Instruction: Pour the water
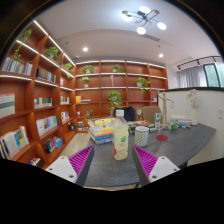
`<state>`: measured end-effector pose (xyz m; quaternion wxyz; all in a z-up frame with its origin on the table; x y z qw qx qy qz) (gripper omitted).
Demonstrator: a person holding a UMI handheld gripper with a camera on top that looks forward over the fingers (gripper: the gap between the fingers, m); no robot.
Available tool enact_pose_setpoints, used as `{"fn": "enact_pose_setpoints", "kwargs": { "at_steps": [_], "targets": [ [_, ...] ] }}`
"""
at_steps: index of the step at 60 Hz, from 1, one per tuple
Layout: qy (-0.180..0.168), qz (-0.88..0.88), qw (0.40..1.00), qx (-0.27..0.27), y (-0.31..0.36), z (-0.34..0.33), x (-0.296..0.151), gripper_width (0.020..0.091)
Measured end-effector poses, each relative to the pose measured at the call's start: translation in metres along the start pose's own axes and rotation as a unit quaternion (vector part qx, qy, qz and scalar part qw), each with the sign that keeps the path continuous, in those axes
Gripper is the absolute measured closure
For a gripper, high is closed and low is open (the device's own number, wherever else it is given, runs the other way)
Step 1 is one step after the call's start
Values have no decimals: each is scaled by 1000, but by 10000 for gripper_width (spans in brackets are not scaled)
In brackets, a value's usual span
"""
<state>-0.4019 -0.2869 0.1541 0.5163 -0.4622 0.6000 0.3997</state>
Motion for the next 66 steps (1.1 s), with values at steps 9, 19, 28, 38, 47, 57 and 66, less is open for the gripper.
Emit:
{"fn": "enact_pose_setpoints", "kwargs": {
  "at_steps": [9, 19, 28, 38, 47, 57, 66],
  "targets": [
    [6, -7, 1000, -28, 5, 23, 3, 343],
    [-3, -21, 998, -55, -12, 115, 8, 344],
    [0, -31, 997, -64, -10, 154, 9, 342],
    [6, -25, 995, -93, 4, 182, 13, 347],
    [9, -30, 995, -93, 7, 199, 20, 610],
    [-2, -32, 994, -100, 8, 198, 20, 704],
    [-13, -22, 994, -102, 3, 201, 20, 726]
  ]
}}
Point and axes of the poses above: the point between the fingertips, and its own axes, seen from behind it with the camera up: y to the left, x down, z forward, the way the camera looks, the point moved 5 cm from there along -z, backward, against the way the camera looks, and after that the axes turned 12 degrees about x, right-handed, at the moved point
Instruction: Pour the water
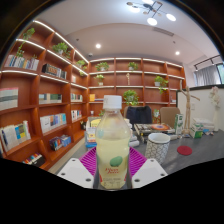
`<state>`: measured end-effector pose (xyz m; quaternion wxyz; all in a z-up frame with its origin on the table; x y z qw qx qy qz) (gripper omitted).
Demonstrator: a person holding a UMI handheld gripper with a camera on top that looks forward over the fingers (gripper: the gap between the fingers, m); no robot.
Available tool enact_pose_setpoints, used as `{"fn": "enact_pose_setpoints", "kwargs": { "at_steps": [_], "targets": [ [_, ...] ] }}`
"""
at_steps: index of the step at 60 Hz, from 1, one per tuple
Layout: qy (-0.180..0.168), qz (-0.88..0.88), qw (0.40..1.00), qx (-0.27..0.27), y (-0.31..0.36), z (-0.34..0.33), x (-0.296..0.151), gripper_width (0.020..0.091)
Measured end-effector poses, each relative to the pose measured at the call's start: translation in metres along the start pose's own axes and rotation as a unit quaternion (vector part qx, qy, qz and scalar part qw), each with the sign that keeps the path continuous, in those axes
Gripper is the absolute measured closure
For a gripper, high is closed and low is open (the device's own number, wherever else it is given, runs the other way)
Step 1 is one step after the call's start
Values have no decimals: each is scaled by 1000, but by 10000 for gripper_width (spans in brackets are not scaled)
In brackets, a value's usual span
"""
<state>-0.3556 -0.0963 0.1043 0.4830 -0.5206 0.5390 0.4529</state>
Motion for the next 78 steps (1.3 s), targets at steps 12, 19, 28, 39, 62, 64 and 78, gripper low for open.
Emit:
{"fn": "enact_pose_setpoints", "kwargs": {
  "at_steps": [12, 19, 28, 39, 62, 64, 78],
  "targets": [
    [36, 85, 996, 13, -1, 14, -12, 725],
    [56, 204, 977, -10, 3, 33, -31, 726],
    [70, 425, 901, -47, 1, 49, -52, 725],
    [74, 650, 753, -75, -16, 70, -67, 726],
    [76, 855, 504, -97, -33, 86, -84, 726],
    [79, 862, 491, -98, -32, 84, -84, 727],
    [113, 854, 500, -93, -24, 81, -80, 726]
  ]
}}
Point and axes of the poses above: the point between the fingertips, and its own axes, seen from behind it with the camera up: y to the left, x down, z forward, the way the camera looks, the point moved 5 cm from there along -z, backward, against the way the camera looks, and after that the axes turned 12 degrees about x, right-handed, at the moved point
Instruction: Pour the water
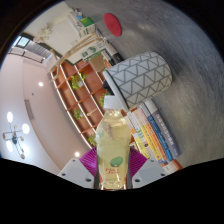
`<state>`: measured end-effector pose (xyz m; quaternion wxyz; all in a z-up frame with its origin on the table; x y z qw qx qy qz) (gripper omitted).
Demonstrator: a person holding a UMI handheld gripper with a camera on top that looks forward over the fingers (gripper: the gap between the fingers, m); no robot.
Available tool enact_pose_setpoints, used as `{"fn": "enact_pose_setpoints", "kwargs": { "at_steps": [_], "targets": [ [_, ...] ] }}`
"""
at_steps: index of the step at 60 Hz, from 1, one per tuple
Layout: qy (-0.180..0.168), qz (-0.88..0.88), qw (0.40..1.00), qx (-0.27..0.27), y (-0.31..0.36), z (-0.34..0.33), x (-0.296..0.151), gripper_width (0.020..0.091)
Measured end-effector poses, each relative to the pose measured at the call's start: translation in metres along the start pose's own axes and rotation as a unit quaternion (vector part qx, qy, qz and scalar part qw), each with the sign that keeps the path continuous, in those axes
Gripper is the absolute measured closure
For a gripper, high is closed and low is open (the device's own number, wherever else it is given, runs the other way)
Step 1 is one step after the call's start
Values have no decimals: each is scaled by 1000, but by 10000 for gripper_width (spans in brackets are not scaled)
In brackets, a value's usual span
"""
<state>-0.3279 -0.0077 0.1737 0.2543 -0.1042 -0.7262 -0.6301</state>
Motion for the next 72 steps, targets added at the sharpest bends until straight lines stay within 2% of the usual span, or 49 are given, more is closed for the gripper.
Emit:
{"fn": "enact_pose_setpoints", "kwargs": {
  "at_steps": [9, 11, 14, 17, 23, 32, 38, 39, 41, 46, 47, 53, 54, 62, 63, 72],
  "targets": [
    [3, -168, 985, 38, 8, -5, 23, 725],
    [3, -212, 976, 42, 12, -20, 36, 707],
    [-8, -290, 955, 56, 19, -10, 32, 707],
    [-18, -368, 928, 46, 35, -17, 37, 705],
    [-46, -521, 852, 26, 72, -6, 31, 707],
    [-116, -705, 699, 30, 124, -10, 16, 708],
    [-168, -769, 614, 57, 151, -9, -16, 708],
    [-176, -777, 601, 59, 151, 0, -34, 708],
    [-190, -787, 582, 75, 161, -11, -32, 708],
    [-222, -802, 544, 104, 172, -15, -71, 709],
    [-228, -805, 537, 107, 170, -11, -92, 702],
    [-257, -811, 506, 139, 172, -21, -132, 701],
    [-261, -814, 500, 140, 170, -17, -157, 701],
    [-273, -818, 469, 191, 151, -19, -208, 701],
    [-274, -819, 466, 195, 146, -17, -225, 701],
    [-262, -820, 457, 223, 112, -14, -262, 699]
  ]
}}
Point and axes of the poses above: the point between the fingertips, and its own axes, seen from behind it with the camera up: y to the left, x down, z forward, the way the camera looks, the point moved 5 cm from there along -z, backward, against the way the camera looks, and after that the axes turned 12 degrees about x, right-handed, at the moved point
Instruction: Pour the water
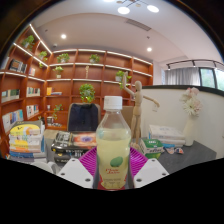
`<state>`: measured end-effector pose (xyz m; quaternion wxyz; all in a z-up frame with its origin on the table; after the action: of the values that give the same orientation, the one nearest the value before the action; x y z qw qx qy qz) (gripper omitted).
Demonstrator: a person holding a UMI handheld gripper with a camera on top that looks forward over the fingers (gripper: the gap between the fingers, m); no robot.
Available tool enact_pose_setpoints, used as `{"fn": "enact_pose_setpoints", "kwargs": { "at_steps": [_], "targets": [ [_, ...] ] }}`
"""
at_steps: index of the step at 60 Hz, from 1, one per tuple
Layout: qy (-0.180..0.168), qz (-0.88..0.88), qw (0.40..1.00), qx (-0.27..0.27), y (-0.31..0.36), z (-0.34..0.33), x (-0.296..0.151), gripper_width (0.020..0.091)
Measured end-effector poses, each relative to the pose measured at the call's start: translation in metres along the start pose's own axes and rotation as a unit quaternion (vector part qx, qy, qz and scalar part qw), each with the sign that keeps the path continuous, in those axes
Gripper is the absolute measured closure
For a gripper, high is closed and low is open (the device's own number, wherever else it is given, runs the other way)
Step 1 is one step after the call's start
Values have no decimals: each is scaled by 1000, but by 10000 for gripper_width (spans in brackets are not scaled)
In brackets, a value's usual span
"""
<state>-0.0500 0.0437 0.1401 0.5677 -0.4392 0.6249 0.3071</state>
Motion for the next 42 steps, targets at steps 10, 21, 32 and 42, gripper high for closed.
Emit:
{"fn": "enact_pose_setpoints", "kwargs": {
  "at_steps": [10, 21, 32, 42],
  "targets": [
    [0, 27, 999, -20, 5, 3, 33, 697],
    [-4, 40, 999, -25, 4, 0, 37, 652],
    [27, -5, 1000, -4, -2, -2, 51, 342],
    [48, -14, 998, -26, 0, -37, 66, 255]
  ]
}}
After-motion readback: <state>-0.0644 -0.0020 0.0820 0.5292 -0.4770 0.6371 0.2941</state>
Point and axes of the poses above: the point between the fingertips, and its own axes, seen from behind it with the camera up: y to the left, x down, z forward, the way the camera looks, the point moved 5 cm from there along -z, backward, against the way the camera looks, and after that the axes turned 12 degrees about x, right-handed, at the moved point
